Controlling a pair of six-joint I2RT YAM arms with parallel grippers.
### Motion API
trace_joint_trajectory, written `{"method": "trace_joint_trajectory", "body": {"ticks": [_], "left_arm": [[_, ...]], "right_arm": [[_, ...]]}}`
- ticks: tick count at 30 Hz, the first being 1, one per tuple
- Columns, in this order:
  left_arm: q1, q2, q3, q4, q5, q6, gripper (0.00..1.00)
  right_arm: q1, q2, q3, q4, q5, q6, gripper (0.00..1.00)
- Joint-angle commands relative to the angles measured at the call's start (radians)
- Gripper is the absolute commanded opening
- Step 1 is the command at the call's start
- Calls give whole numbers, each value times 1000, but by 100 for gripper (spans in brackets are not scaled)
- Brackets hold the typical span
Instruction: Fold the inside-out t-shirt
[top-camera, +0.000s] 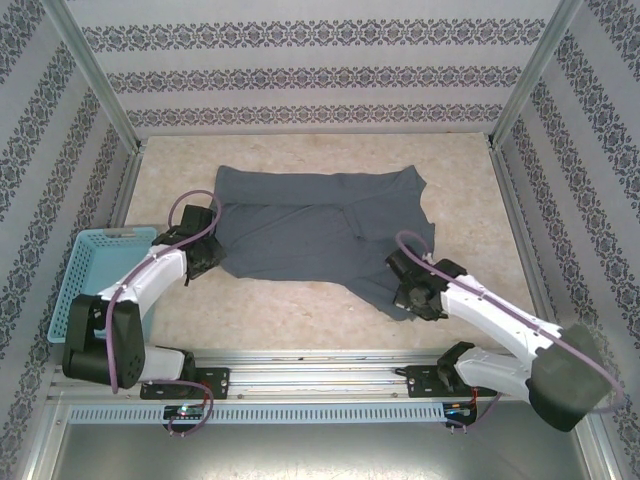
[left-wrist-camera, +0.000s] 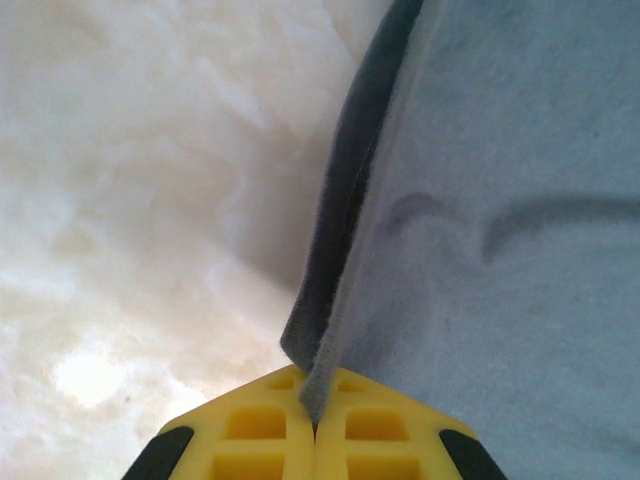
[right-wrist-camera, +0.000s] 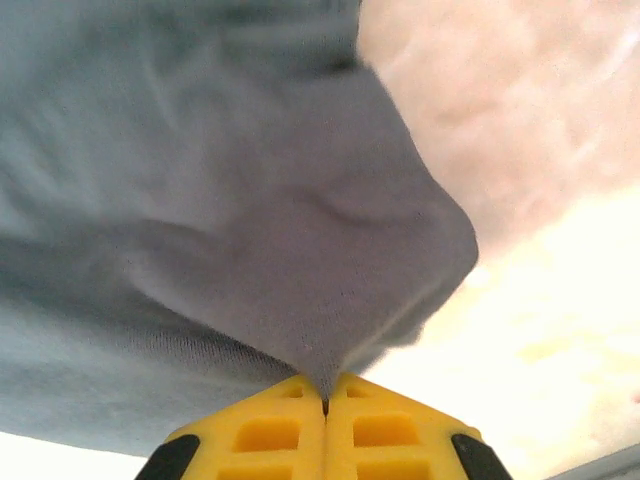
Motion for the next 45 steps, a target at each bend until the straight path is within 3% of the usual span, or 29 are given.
{"method": "trace_joint_trajectory", "body": {"ticks": [1, 7, 16, 24, 30, 45], "left_arm": [[-14, -31, -6, -18, -19, -47, 0], [-13, 42, 126, -30, -51, -71, 0], [9, 284, 403, -44, -100, -105, 0], [33, 497, 618, -82, -100, -112, 0], [58, 584, 679, -90, -110, -132, 0], [103, 738, 781, -90, -68, -139, 1]], "right_arm": [[-102, -47, 49, -5, -1, -146, 0], [-208, 113, 255, 66, -30, -332, 0], [-333, 512, 619, 146, -19, -499, 0], [-382, 777, 934, 133, -10, -549, 0], [-387, 923, 1112, 103, -38, -555, 1], [-423, 1146, 1330, 69, -47, -562, 4]]}}
